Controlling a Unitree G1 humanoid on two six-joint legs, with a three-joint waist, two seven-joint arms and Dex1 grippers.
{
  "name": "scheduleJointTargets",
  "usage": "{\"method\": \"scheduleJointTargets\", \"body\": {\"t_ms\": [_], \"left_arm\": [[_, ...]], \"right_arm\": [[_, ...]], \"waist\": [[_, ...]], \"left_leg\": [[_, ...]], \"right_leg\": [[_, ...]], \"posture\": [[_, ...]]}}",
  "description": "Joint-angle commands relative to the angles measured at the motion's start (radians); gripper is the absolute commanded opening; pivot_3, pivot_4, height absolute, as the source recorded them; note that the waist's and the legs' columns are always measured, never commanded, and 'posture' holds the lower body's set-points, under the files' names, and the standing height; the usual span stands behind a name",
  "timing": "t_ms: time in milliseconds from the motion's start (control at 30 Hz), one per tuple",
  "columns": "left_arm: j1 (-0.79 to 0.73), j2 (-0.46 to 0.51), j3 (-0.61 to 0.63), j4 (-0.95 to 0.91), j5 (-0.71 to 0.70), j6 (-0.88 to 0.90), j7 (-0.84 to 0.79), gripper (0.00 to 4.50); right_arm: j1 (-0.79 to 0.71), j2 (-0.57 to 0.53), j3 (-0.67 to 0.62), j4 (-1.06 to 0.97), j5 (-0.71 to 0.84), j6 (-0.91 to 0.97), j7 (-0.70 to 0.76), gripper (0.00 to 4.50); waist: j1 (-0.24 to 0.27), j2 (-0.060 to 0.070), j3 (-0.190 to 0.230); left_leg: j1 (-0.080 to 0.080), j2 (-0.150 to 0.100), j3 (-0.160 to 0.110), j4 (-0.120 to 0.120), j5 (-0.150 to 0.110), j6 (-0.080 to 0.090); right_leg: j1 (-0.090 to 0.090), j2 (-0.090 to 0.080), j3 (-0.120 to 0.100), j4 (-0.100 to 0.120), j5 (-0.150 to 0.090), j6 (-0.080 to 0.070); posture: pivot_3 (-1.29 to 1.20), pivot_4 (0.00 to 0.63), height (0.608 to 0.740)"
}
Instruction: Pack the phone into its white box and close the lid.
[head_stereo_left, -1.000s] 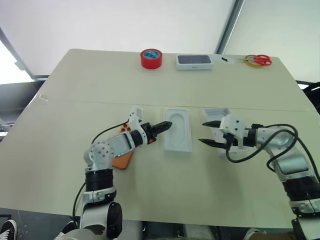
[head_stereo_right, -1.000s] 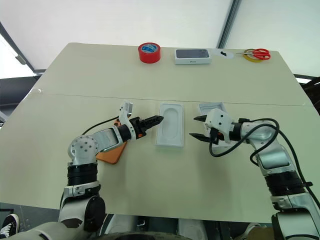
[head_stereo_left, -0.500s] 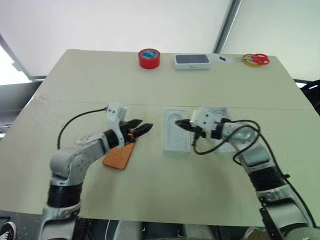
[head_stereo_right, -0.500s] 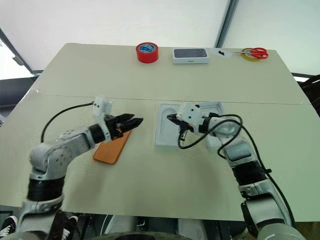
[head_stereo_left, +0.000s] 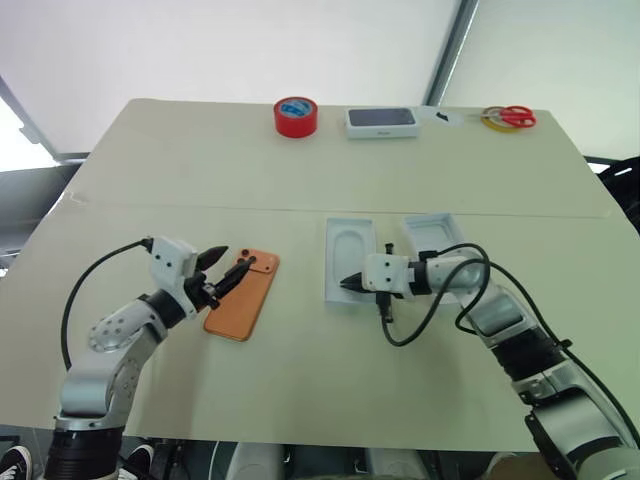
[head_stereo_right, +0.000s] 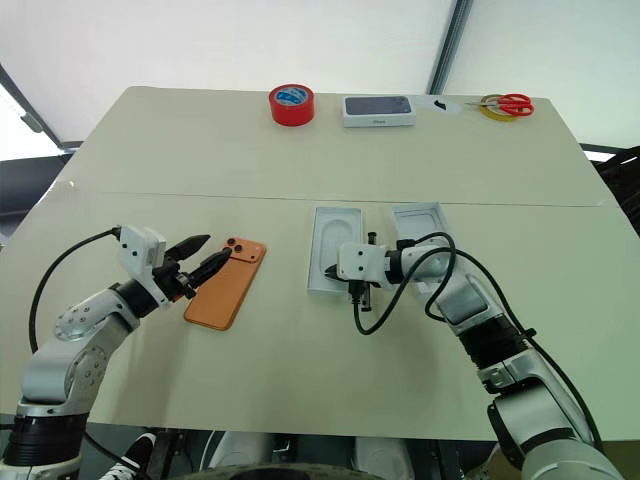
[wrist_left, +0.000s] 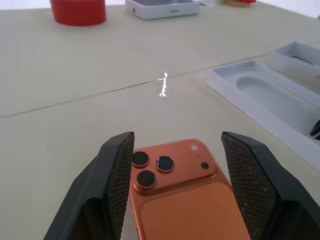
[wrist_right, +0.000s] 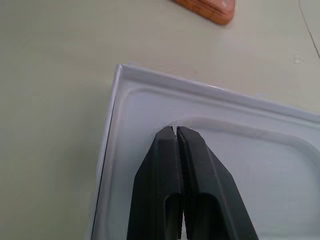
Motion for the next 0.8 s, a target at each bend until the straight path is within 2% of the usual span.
{"method": "scheduleJointTargets", "body": {"t_ms": [33, 167, 267, 333, 467, 600, 800], "left_arm": [[-0.007, 0.028, 0.056, -0.034, -0.091, 0.130, 0.012, 2.94], [-0.048, 0.060, 0.191, 0.042, -0.323, 0.391, 0.038, 2.94], [-0.066, 0.118, 0.243, 0.101, -0.394, 0.504, 0.015, 2.94], [-0.086, 0.166, 0.259, 0.156, -0.434, 0.574, -0.018, 2.94], [-0.093, 0.263, 0.196, 0.245, -0.441, 0.659, -0.158, 2.94], [-0.091, 0.298, 0.108, 0.294, -0.356, 0.608, -0.245, 2.94], [-0.133, 0.299, 0.005, 0.395, -0.272, 0.561, -0.333, 2.94]], "right_arm": [[-0.059, 0.026, -0.038, 0.038, -0.020, -0.044, -0.073, 0.13], [-0.098, 0.086, -0.071, 0.051, -0.003, -0.015, -0.150, 0.13], [-0.112, 0.150, -0.086, 0.012, 0.028, 0.031, -0.189, 0.13], [-0.110, 0.198, -0.040, -0.037, -0.002, 0.071, -0.204, 0.13], [-0.104, 0.221, 0.116, -0.099, -0.110, 0.187, -0.136, 0.13], [-0.129, 0.233, 0.190, -0.110, -0.135, 0.305, -0.066, 0.13], [-0.150, 0.283, 0.267, -0.046, -0.204, 0.298, -0.085, 0.13]], "waist": [[-0.001, 0.000, 0.000], [-0.003, 0.000, 0.000], [-0.004, 0.000, 0.000], [-0.005, 0.000, 0.000], [-0.006, 0.000, 0.000], [0.002, -0.001, 0.000], [-0.001, 0.000, -0.001]], "left_leg": [[0.000, 0.000, 0.000, 0.000, 0.000, 0.000], [0.000, 0.000, 0.000, -0.002, 0.001, -0.001], [0.000, 0.000, 0.000, -0.003, 0.002, -0.003], [0.000, 0.000, 0.000, -0.003, 0.002, -0.003], [0.000, 0.000, 0.001, -0.004, 0.002, -0.003], [0.000, -0.001, 0.001, -0.004, 0.002, -0.003], [0.000, -0.001, 0.000, -0.007, 0.003, -0.004]], "right_leg": [[0.000, 0.000, 0.000, 0.000, 0.000, 0.000], [-0.002, 0.000, 0.000, 0.001, 0.000, 0.000], [-0.003, 0.000, 0.000, 0.002, 0.000, 0.000], [-0.003, 0.000, 0.000, 0.002, 0.000, 0.000], [-0.005, 0.001, 0.000, 0.003, 0.000, 0.000], [-0.005, 0.000, 0.000, 0.003, 0.000, 0.000], [-0.008, 0.000, 0.000, 0.004, -0.001, -0.003]], "posture": [[0.00, 0.150, 0.740], [0.00, 0.150, 0.740], [0.00, 0.150, 0.740], [0.00, 0.150, 0.740], [0.00, 0.150, 0.740], [0.00, 0.150, 0.740], [0.00, 0.150, 0.740]]}}
